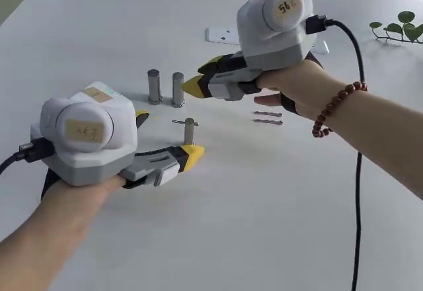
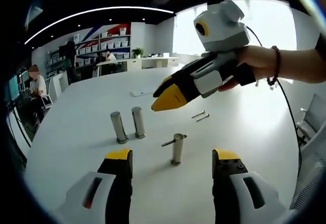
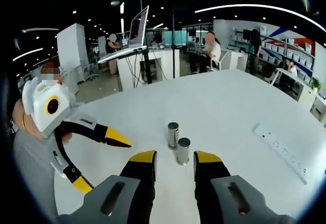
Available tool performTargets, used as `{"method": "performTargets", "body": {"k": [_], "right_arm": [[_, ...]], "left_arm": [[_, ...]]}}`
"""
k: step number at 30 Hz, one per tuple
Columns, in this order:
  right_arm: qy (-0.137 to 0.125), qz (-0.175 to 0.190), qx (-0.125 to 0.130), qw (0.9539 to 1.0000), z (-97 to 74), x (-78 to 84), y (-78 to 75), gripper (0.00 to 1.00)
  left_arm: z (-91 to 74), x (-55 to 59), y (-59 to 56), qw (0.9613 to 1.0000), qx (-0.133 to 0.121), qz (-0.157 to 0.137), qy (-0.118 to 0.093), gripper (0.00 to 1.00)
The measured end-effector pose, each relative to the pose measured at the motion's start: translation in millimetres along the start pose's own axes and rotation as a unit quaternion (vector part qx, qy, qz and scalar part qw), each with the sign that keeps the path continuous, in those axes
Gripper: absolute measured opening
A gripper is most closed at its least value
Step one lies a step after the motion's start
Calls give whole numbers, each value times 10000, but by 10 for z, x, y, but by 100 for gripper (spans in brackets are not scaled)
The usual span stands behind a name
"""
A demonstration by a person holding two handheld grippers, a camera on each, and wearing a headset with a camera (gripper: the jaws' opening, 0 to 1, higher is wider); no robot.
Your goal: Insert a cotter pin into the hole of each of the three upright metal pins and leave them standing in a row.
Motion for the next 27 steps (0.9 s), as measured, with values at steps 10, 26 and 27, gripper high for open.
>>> {"method": "performTargets", "body": {"k": [10,26,27], "right_arm": [[-163,333,-90,9993,226,68,-71,25],[-145,112,-106,9998,427,85,-43,17],[-145,117,-130,9997,446,82,-49,16]], "left_arm": [[-72,-30,-47,9999,105,-12,-21,70],[-189,-20,-95,9999,137,-24,43,68],[-191,-18,-91,9999,125,-9,44,68]]}}
Point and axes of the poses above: the centre of the closed fingertips' face, and the gripper's own axes: z roughly forward along the fingers, y roughly to its left, x roughly out of its underside, the point moved 2 cm from there along -z, roughly backward along the fingers, and after that the axes turned 2 degrees about -y, right-handed, at the moved point
